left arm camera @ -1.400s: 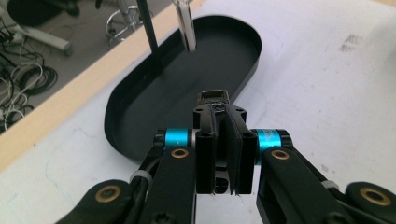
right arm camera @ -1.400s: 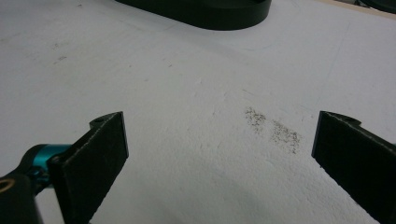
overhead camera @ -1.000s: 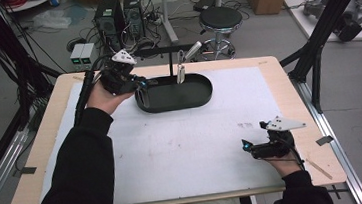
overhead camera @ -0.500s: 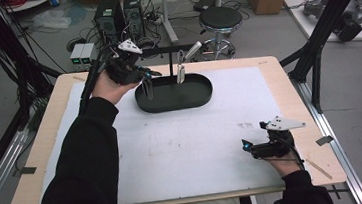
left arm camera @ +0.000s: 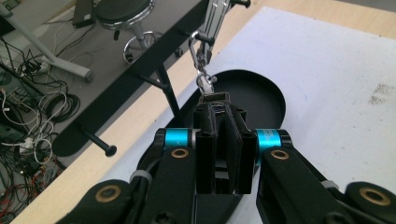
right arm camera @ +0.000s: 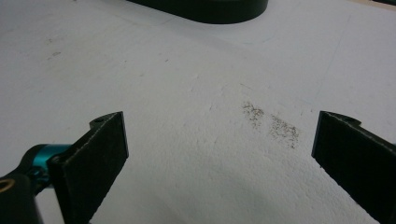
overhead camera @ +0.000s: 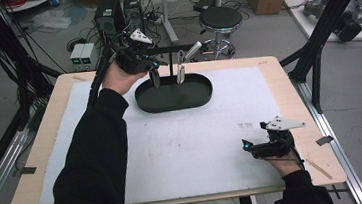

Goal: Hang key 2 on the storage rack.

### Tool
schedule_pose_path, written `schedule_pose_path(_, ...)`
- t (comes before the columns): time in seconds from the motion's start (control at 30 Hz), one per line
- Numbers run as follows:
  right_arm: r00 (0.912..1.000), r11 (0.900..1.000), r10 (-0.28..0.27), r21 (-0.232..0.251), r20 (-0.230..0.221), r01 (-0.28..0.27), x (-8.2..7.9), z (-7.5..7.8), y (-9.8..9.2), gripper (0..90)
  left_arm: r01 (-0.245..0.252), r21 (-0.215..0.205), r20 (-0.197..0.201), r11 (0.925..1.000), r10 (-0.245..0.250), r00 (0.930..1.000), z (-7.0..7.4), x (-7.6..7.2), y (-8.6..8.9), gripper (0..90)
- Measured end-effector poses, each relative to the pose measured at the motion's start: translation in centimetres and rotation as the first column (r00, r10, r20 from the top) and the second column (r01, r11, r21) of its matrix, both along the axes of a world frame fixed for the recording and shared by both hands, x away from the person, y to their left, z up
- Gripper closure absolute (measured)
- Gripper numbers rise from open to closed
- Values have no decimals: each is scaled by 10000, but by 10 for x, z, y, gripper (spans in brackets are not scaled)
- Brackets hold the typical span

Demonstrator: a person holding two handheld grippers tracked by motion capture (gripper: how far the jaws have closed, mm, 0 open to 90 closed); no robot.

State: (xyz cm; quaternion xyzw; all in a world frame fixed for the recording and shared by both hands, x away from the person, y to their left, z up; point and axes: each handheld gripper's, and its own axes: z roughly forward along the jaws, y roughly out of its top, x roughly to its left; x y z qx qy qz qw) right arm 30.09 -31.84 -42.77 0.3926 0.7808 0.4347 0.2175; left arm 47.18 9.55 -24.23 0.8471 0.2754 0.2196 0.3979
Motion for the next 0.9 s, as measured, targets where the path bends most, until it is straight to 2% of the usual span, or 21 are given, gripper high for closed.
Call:
schedule_pose_path(0.1,10000,10000,0,-6,24,0,0,0,0,29,-51,5,48,10000,51,10000,2,2,-1,829)
schedule_pose_path(0.2,10000,10000,-37,36,-43,37,-1,0,0,29,-158,42,-76,9999,158,9998,1,6,-1,829)
schedule_pose_path(0.43,10000,10000,-20,28,-32,21,-1,0,0,29,-703,119,-578,9975,709,9958,-5,24,1,829)
schedule_pose_path(0.5,10000,10000,-23,21,-32,23,0,0,0,29,-882,-8,-629,9961,880,9941,-5,30,2,829)
schedule_pose_path(0.57,10000,10000,-17,-2,-35,17,0,0,0,29,-921,-296,-886,9953,891,9921,-6,35,4,829)
schedule_pose_path(0.63,10000,10000,-20,1,-22,20,0,0,-1,29,-936,-282,-968,9952,904,9912,-8,38,2,828)
schedule_pose_path(0.77,10000,10000,-43,11,-89,43,0,-1,-2,29,-950,-382,-895,9947,913,9918,-6,39,-3,830)
schedule_pose_path(0.9,9999,10000,12,-8,-101,-12,0,-1,-1,29,-1395,-383,-878,9895,1358,9868,-5,43,-6,830)
